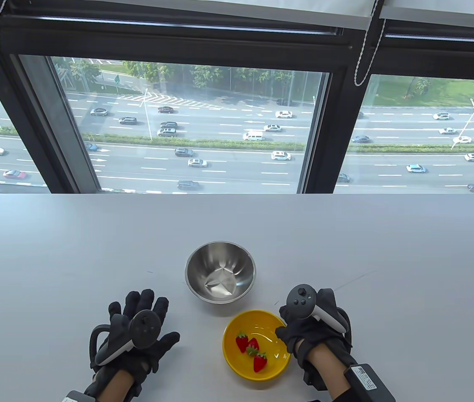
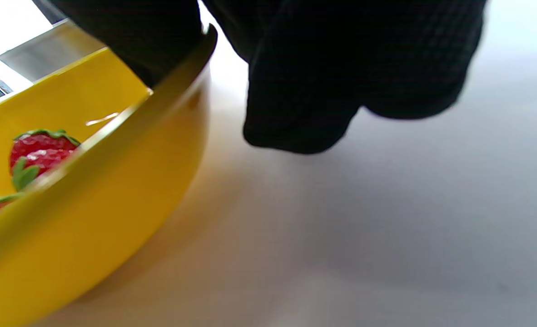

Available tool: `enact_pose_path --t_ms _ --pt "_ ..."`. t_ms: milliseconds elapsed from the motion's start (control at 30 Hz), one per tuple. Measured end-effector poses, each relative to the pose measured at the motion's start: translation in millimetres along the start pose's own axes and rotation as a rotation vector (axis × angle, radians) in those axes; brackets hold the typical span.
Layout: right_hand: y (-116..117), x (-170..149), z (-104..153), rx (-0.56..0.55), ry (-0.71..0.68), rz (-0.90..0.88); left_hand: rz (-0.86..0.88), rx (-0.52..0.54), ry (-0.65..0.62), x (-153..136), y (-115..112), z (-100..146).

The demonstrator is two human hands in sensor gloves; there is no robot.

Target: Pour strawberries from bowl into mixing bowl

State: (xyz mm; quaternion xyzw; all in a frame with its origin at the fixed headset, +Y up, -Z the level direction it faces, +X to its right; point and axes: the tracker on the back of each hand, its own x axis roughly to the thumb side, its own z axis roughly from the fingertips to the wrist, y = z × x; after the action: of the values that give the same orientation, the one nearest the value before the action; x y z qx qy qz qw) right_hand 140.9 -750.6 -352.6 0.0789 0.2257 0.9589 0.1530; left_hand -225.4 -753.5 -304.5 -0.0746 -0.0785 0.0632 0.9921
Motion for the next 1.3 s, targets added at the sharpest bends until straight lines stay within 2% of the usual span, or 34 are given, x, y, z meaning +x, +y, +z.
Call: enact_pose_path --t_ms 833,1300 --pt "-0.5 -0.1 -1.6 0.025 -0.011 -0.075 -0.014 -0.016 0.007 1.4 -1.0 -0.1" --pt "-9.4 -3.6 5.2 0.009 -0.043 -0.147 -0.007 -0.021 0.018 0.0 -0.8 0.2"
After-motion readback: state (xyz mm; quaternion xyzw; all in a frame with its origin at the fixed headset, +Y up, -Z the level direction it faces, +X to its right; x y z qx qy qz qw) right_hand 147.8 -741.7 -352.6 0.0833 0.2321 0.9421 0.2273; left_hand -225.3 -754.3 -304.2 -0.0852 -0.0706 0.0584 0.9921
